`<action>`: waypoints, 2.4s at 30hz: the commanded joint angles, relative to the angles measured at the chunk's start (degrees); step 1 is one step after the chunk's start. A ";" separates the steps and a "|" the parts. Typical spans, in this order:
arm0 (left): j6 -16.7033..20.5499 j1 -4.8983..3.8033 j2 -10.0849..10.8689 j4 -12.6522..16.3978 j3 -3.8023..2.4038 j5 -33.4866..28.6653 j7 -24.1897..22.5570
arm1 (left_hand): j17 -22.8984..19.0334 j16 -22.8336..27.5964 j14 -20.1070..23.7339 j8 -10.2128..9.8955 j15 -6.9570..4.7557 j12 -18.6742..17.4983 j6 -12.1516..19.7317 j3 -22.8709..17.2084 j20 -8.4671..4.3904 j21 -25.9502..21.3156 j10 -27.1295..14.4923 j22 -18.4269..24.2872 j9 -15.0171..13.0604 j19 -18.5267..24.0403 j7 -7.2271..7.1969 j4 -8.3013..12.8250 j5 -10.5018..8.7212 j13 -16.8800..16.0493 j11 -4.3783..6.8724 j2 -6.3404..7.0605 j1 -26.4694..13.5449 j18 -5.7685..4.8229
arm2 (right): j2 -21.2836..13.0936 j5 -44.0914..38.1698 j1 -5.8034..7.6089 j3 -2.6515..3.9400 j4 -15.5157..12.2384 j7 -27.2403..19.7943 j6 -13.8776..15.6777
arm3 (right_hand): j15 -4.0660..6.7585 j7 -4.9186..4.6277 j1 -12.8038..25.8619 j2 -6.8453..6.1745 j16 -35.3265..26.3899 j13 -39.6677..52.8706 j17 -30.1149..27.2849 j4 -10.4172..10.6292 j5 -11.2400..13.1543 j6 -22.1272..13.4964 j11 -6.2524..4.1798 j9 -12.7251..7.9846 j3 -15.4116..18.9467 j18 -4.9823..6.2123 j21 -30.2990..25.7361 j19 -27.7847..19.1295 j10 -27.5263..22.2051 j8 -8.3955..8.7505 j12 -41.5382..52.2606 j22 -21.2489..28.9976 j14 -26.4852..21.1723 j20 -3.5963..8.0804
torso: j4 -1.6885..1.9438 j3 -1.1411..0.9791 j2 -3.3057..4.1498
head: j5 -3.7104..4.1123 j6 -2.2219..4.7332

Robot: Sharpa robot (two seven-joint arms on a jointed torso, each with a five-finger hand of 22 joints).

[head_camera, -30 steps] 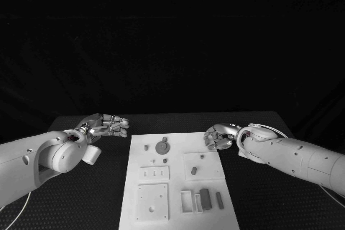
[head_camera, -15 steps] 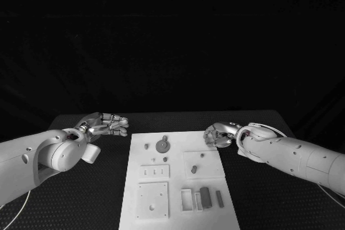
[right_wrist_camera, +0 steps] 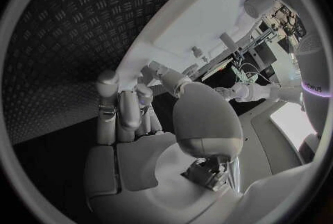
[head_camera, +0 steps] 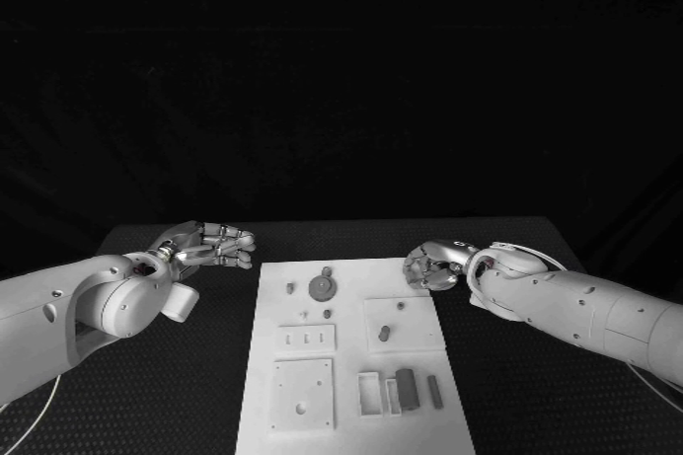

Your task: Assemble the parts on the task board

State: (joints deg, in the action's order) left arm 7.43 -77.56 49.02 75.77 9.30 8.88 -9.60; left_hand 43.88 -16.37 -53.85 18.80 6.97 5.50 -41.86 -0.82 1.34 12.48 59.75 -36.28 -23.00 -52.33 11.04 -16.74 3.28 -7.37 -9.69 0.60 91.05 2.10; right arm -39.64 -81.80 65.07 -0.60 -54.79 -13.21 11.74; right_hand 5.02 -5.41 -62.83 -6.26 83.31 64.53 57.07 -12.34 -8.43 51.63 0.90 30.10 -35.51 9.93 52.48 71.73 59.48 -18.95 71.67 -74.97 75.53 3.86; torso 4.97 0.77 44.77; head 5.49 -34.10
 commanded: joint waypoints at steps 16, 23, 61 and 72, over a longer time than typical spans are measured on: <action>1.47 -0.04 0.08 0.54 -0.05 2.98 1.78 | 2.05 -0.67 -3.02 1.24 -0.99 1.04 -3.57 -0.54 -0.88 0.72 4.46 -1.23 -0.32 -2.49 0.24 0.04 -0.29 -2.31 1.76 0.29 -1.97 1.43 | 0.31 -1.90 -0.66 -0.24 -0.24 2.34 2.31 | 0.98 -0.92 0.17 1.55 -0.01 0.40 0.41 -0.47 -0.17 4.30 -0.84 1.23 0.08 5.07 0.45 -0.14 1.06 -1.12 0.48 -1.12 0.11 -0.30 | -0.05 0.03 -0.04 | -0.04 -0.01; 2.07 -0.04 0.06 1.19 -0.07 8.29 6.96 | 6.45 -4.45 -6.48 2.89 -3.17 3.06 -8.56 -0.11 -3.04 3.49 9.14 -3.72 -1.14 -6.17 -1.80 0.00 -0.41 -6.05 4.08 0.33 -7.46 1.53 | -0.61 -3.46 -0.16 -0.21 -3.56 4.68 4.51 | 1.09 -0.85 -0.05 1.79 -0.02 0.32 0.40 -0.68 -0.20 4.28 -0.93 1.38 -0.05 5.07 0.48 -0.13 1.07 -1.06 0.42 -1.12 0.10 -0.22 | -0.16 0.13 -0.10 | -0.11 0.48; -1.61 2.64 -4.09 9.96 0.09 16.75 20.91 | 11.71 -16.89 -7.78 0.39 -7.14 7.09 -10.38 8.86 -7.13 9.66 11.30 -13.20 -0.59 -9.04 -2.68 -0.20 -0.49 -25.81 7.23 0.43 -34.35 2.15 | 7.01 -10.88 3.85 -0.07 -26.20 22.32 3.09 | 0.94 -1.09 -0.24 2.30 -0.01 -0.11 0.58 -1.68 -0.18 3.48 -0.74 1.71 -0.20 5.07 0.54 -0.04 0.86 -0.22 0.00 -1.07 0.12 0.13 | -1.10 0.53 -1.77 | -1.57 0.82; 1.05 2.64 -4.46 10.86 0.18 16.36 21.48 | 13.28 -23.07 -11.13 2.61 -9.68 12.28 -15.16 10.61 -9.17 13.57 14.67 -16.93 -1.79 -12.88 -5.01 -0.19 -0.50 -29.89 9.62 -3.23 -34.13 2.83 | 7.60 -10.43 3.48 -0.18 -27.68 22.10 2.65 | 0.93 -1.11 -0.20 2.11 -0.06 -0.16 0.43 -1.86 -0.17 3.45 -0.72 1.76 -0.16 5.07 0.53 -0.04 0.80 -0.15 -0.05 -1.06 0.04 0.14 | -1.23 0.46 -1.66 | -1.66 0.58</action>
State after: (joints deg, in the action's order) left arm 8.07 -74.92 44.72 86.38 9.50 24.81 11.24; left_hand 57.08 -39.11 -64.64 21.33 -2.81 17.55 -56.70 9.57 -7.82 25.84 74.14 -53.03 -24.74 -64.97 6.06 -16.86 3.04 -37.06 0.07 -2.56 56.66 3.56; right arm -32.04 -91.91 68.63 -0.77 -82.20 8.69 14.88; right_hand 5.59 -4.66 -63.14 -4.30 83.31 64.43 57.55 -13.92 -8.37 53.41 -0.01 31.28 -35.67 10.23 52.69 71.74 60.41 -18.70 71.89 -74.97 75.70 3.85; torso 3.79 1.25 43.08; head 3.81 -33.42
